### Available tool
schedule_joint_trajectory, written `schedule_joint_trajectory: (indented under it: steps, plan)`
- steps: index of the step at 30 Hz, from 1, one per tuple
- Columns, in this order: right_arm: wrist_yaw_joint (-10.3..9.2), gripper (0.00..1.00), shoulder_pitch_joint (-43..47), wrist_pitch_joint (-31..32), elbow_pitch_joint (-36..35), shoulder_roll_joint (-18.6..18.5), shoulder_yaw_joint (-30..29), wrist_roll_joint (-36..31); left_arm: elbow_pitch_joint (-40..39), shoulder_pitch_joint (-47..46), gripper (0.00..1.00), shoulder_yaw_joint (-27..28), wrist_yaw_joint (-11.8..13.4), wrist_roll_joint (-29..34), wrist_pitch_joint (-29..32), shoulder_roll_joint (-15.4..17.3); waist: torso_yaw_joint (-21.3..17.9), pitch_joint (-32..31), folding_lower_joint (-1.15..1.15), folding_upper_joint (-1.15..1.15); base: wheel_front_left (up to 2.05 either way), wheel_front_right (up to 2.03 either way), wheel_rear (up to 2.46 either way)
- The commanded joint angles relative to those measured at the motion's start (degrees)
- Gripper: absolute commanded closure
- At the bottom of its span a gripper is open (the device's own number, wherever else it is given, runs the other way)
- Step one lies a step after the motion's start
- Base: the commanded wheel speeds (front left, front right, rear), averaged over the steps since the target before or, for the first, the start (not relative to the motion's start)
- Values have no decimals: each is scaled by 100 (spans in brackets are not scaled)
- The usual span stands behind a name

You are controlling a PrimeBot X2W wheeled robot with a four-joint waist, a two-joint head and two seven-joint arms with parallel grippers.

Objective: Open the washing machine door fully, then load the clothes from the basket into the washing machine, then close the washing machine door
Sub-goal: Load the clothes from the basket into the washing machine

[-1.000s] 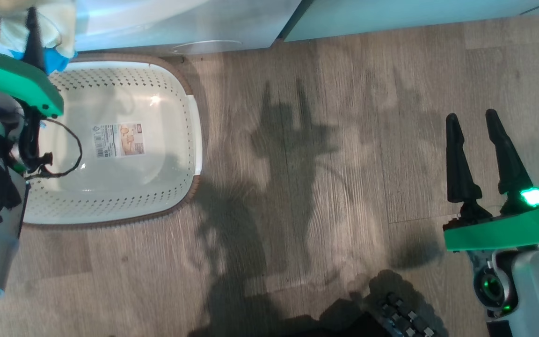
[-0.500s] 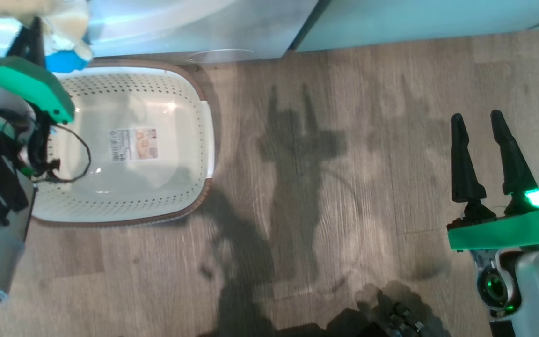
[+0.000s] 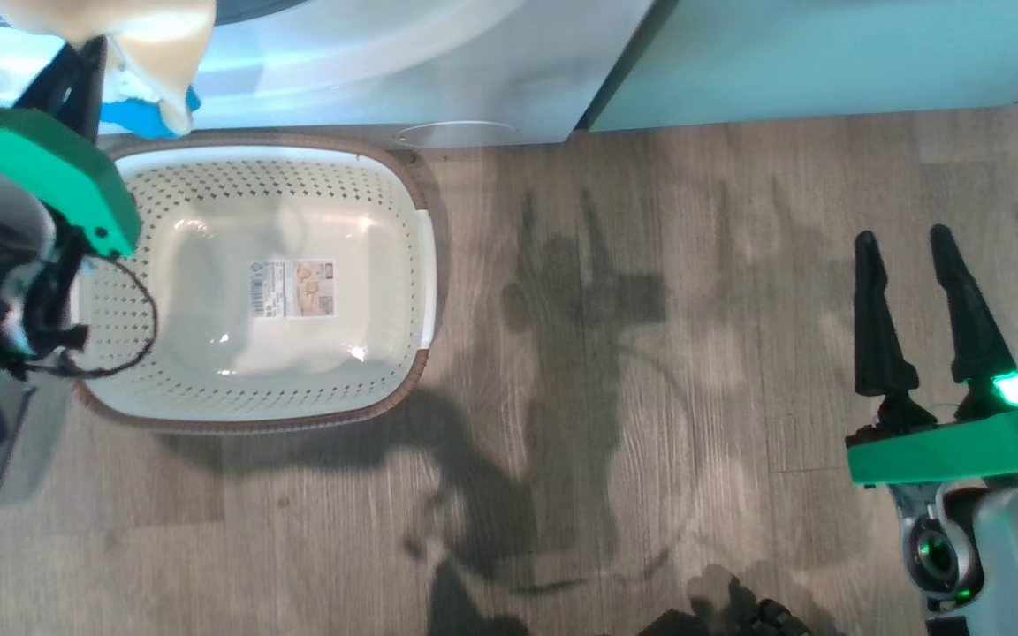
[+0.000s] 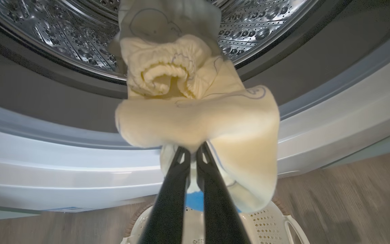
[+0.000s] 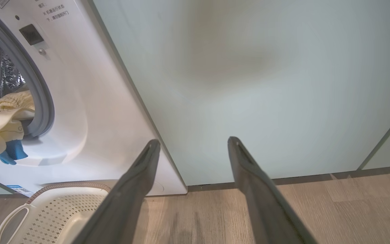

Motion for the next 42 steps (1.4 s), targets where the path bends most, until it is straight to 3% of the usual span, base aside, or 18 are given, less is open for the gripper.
schedule_joint_trajectory:
  steps: [1,9,20,26,33,37,42]
  plan:
    - [-16,0,112,-37,-144,-8,147,-16,-399,-57,100,319,93,-9,232,434,-59,-19,1,0,0,0,0]
    - [-16,0,37,-37,-143,-8,275,163,-732,-452,100,519,167,-69,930,930,-391,95,1,0,0,0,0]
    - [-16,0,-92,-37,-162,-8,406,526,386,-2021,100,389,-110,154,1408,1466,-994,594,1,0,0,0,0]
    - [-16,0,-169,-37,-157,-8,501,662,904,-2878,100,233,-157,583,1146,1672,-1253,846,1,0,0,0,0]
    - [-16,0,-250,-37,-192,-8,587,763,1304,-3877,100,41,-229,1166,180,1808,-1463,1112,1,0,0,0,0]
    - [-16,0,-285,-37,-197,-8,637,798,1555,-4346,100,-120,-335,1383,-234,1785,-1517,1242,1,0,0,0,0]
    - [-16,0,-322,-37,-216,-8,661,818,2189,-4556,100,-249,-444,1354,-298,1606,-1520,1352,1,0,0,0,0]
